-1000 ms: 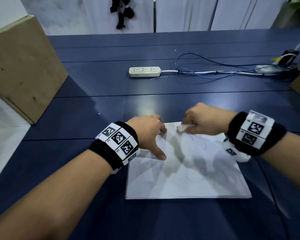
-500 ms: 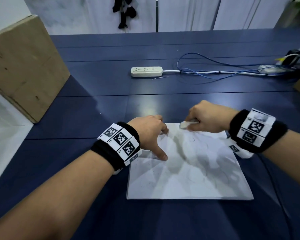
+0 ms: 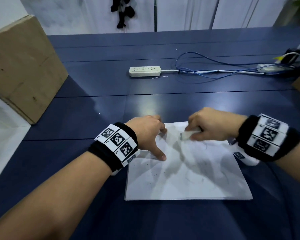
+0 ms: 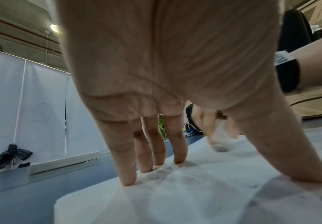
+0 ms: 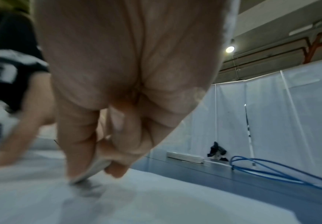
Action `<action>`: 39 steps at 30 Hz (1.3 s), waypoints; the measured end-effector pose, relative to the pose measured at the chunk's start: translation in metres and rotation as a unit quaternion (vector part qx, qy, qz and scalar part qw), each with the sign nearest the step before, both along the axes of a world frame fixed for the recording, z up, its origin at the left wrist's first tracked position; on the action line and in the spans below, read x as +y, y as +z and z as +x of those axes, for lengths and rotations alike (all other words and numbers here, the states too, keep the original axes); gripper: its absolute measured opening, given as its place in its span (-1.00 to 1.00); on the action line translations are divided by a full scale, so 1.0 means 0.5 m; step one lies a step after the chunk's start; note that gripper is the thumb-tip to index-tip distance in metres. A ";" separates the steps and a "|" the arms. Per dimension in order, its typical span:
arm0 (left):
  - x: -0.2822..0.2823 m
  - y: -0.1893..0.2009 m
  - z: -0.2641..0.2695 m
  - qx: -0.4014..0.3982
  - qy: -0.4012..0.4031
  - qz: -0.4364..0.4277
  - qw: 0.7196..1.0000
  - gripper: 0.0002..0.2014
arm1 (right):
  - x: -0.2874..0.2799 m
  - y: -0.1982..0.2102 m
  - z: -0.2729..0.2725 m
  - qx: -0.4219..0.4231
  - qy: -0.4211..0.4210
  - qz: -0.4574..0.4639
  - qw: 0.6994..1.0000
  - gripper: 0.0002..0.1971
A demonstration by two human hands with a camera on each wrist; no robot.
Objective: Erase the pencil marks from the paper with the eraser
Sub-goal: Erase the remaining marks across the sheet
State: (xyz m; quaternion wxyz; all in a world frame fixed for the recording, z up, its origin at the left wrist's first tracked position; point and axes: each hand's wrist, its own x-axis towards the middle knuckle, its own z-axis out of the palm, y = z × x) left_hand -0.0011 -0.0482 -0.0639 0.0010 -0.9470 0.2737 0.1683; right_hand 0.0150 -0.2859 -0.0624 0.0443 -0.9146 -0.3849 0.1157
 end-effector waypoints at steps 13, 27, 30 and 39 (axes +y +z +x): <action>-0.001 0.001 -0.001 0.003 0.008 0.011 1.000 -0.15 | -0.009 0.009 -0.012 0.018 0.006 -0.009 1.000 -0.45; -0.007 0.004 0.003 0.009 0.004 0.026 1.000 -0.11 | -0.007 0.007 -0.044 0.087 0.065 -0.011 0.994 -0.76; -0.010 0.005 0.004 0.009 0.001 0.028 1.000 -0.14 | 0.002 0.003 -0.015 0.051 0.026 -0.005 0.998 -0.56; -0.005 0.000 0.005 0.011 0.004 0.025 1.000 -0.11 | -0.001 0.009 -0.040 0.082 0.054 -0.008 0.995 -0.65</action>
